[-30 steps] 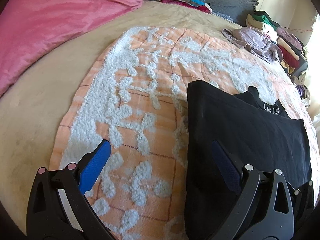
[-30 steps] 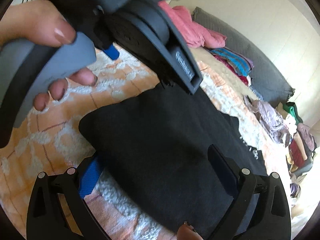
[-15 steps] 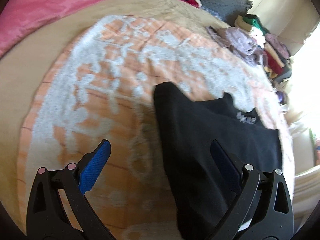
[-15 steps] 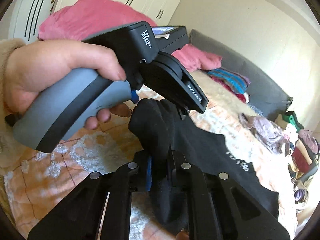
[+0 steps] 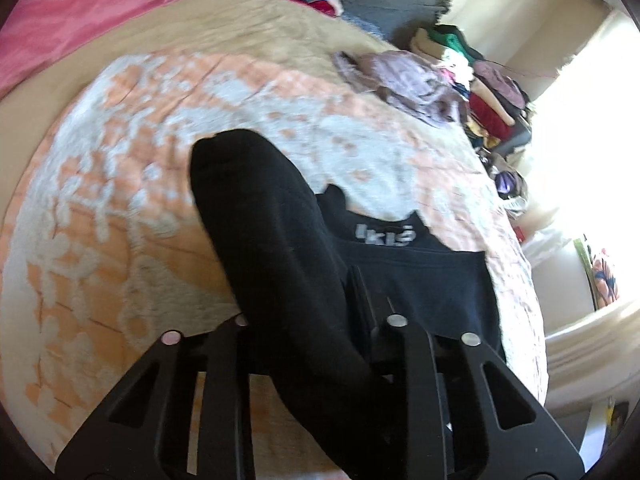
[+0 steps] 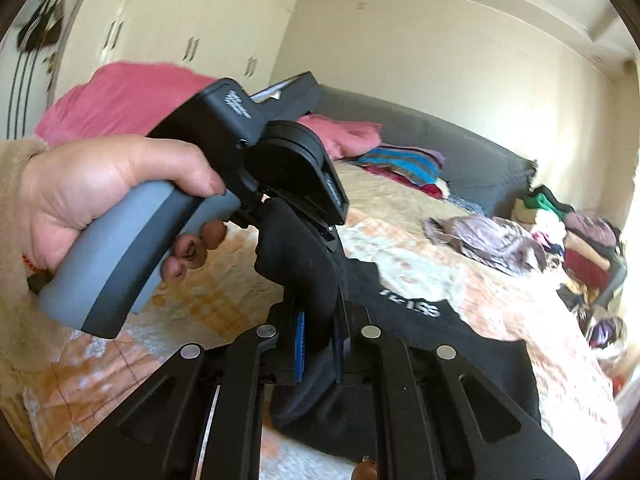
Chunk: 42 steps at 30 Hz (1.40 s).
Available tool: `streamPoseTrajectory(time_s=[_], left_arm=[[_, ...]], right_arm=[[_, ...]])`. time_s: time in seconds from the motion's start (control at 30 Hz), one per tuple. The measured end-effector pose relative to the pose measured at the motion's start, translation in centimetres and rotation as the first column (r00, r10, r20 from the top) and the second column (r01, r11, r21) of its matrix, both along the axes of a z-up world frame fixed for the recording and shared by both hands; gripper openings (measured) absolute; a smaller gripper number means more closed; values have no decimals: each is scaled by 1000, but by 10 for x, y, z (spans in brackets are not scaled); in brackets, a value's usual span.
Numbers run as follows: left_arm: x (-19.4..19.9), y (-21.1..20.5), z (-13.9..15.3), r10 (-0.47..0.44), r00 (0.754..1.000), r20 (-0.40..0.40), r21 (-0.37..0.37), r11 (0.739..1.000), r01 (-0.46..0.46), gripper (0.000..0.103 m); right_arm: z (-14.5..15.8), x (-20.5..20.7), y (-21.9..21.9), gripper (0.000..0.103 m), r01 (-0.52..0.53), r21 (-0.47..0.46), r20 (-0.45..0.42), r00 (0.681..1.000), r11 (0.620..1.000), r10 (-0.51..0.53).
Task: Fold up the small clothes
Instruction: 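Lift the held shirt edge with both tools and fold it over the shirt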
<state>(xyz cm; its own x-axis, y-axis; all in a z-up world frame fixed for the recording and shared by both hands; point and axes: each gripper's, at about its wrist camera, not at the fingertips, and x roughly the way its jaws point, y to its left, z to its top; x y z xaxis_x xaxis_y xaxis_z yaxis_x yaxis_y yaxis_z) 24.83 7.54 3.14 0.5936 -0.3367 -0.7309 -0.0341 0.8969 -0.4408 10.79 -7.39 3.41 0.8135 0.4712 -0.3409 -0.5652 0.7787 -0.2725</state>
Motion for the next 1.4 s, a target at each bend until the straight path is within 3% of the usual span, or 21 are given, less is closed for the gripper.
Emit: streamPoseTrajectory(time_s=[0.3, 0.6, 1.1, 1.4], left_arm=[[1, -53, 36, -59, 996, 66, 81, 995, 53, 18], [5, -98, 50, -109, 991, 80, 119, 988, 99, 18], [17, -156, 34, -172, 984, 51, 129, 978, 164, 18], [28, -196, 16, -223, 975, -1, 178, 959, 220, 22]], right_arm=[[14, -1, -53, 9, 82, 124, -15, 997, 989, -81], [19, -6, -90, 9, 146, 196, -24, 989, 970, -144], [6, -4, -134, 9, 242, 234, -76, 970, 942, -231], [-15, 3, -158, 9, 314, 250, -157, 947, 916, -282]])
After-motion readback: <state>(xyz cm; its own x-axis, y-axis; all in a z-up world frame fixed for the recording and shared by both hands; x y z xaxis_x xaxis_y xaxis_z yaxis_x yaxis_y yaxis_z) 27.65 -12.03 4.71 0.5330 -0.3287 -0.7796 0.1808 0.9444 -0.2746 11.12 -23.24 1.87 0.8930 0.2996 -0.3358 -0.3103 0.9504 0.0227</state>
